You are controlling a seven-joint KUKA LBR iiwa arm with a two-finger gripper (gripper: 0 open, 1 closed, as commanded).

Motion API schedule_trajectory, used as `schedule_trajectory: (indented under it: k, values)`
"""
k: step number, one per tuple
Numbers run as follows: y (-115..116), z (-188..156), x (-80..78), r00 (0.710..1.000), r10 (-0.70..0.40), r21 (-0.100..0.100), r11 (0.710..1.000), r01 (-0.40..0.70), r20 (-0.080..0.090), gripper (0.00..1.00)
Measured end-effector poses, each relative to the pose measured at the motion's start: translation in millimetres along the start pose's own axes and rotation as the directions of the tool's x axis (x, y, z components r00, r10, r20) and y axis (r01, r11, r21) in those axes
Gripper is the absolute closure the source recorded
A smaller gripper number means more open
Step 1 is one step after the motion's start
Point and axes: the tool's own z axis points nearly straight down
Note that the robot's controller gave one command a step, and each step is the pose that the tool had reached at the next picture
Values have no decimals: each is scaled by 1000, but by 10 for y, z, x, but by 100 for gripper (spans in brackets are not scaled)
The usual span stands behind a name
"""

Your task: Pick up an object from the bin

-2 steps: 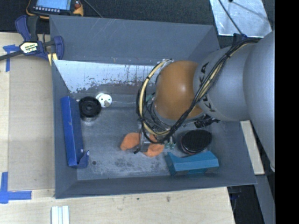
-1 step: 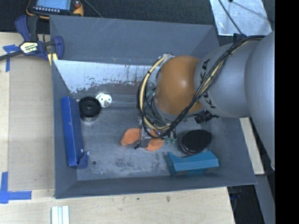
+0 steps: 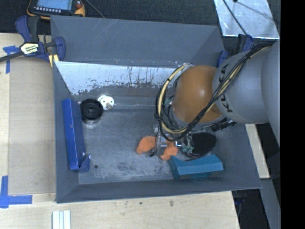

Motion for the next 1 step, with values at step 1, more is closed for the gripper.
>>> schedule_trajectory:
  k: [1]
  values:
    - [405, 88, -245, 1000, 7, 0, 1000, -7, 4, 100]
